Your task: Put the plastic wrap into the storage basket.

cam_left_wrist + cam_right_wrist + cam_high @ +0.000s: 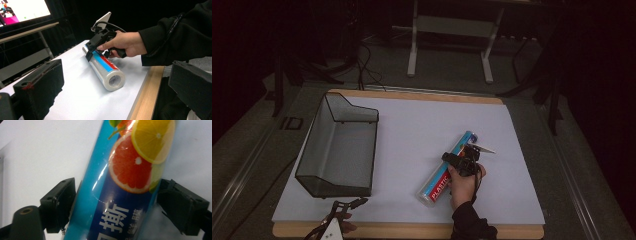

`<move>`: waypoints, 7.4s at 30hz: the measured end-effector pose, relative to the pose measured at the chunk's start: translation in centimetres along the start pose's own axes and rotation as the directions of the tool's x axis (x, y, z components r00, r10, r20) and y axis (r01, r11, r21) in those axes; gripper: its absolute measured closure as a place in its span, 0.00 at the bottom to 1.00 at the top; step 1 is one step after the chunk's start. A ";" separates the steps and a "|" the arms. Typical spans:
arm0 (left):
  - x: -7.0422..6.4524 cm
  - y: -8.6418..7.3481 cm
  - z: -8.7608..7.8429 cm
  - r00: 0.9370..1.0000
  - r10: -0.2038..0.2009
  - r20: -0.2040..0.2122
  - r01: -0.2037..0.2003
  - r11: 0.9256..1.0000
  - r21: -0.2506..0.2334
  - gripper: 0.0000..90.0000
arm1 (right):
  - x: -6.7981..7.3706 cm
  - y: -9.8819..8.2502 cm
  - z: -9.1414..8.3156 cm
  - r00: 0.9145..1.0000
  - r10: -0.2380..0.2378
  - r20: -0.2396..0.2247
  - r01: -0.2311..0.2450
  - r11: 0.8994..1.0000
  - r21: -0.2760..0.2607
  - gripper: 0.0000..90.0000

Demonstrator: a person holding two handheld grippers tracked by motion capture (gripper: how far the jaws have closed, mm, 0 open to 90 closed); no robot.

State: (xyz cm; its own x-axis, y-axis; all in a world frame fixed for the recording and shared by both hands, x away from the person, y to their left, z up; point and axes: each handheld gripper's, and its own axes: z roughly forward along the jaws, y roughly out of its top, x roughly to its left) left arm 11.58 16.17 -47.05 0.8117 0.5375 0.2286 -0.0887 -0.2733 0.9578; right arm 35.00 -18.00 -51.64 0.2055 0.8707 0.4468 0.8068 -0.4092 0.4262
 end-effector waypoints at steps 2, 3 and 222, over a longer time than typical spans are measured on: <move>-0.1 0.0 0.0 1.000 0.007 -0.004 -0.007 1.000 0.001 0.01 | 0.1 0.0 0.1 1.000 -0.024 -0.006 0.024 1.000 0.004 0.22; -0.1 0.0 0.0 1.000 0.009 -0.005 -0.009 1.000 0.001 0.01 | 0.2 0.0 0.2 0.999 -0.033 -0.014 0.033 0.999 0.010 0.21; 0.1 -0.2 -0.3 1.000 0.003 -0.009 -0.002 0.999 0.036 0.01 | 28.3 -1.4 2.8 0.609 -0.713 -0.348 0.742 0.667 -0.067 0.15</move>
State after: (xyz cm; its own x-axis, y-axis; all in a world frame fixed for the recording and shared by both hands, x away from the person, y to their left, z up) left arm 11.46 16.54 -47.13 0.8062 0.5440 0.2327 -0.0701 -0.3028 0.9505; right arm 41.26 7.94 -41.78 -0.6429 0.7268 0.2419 0.6531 0.3551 0.6689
